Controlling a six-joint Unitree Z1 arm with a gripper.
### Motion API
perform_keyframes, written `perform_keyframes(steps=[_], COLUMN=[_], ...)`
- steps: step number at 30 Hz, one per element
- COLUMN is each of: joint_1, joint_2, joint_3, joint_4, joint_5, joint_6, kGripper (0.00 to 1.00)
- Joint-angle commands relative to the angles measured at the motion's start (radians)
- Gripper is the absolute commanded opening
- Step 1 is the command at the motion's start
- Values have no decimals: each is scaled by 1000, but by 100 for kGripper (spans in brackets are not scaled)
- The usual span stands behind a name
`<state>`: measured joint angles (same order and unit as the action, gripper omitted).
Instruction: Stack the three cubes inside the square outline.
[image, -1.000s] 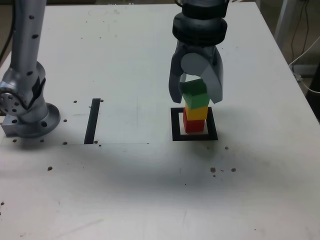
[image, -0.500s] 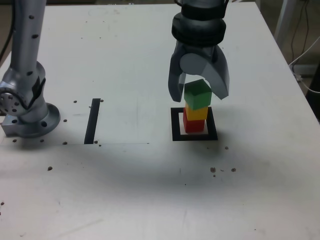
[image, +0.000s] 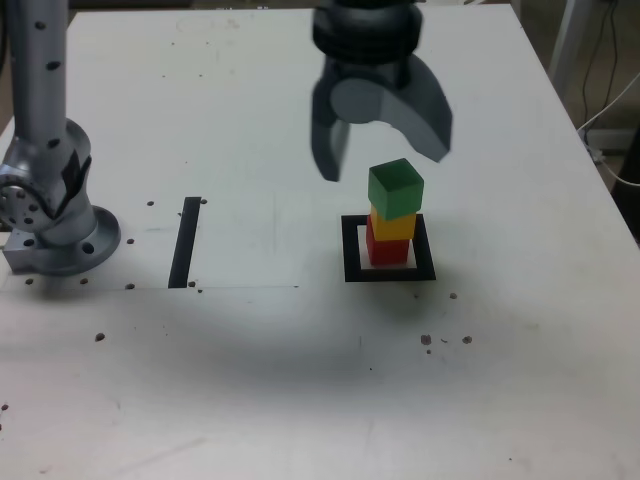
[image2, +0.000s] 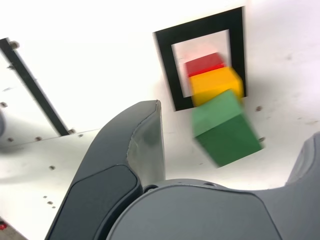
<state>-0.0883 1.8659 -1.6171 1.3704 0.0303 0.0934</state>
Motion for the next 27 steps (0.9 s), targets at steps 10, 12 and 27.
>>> perform_keyframes(steps=[10, 12, 27], joint_1=[-37, -37, -34], joint_2=[-185, -215, -416], joint_3=[191, 254, 641], joint_4=[7, -2, -121], joint_5=[31, 35, 80], joint_6=[51, 55, 62], kGripper=[99, 99, 99])
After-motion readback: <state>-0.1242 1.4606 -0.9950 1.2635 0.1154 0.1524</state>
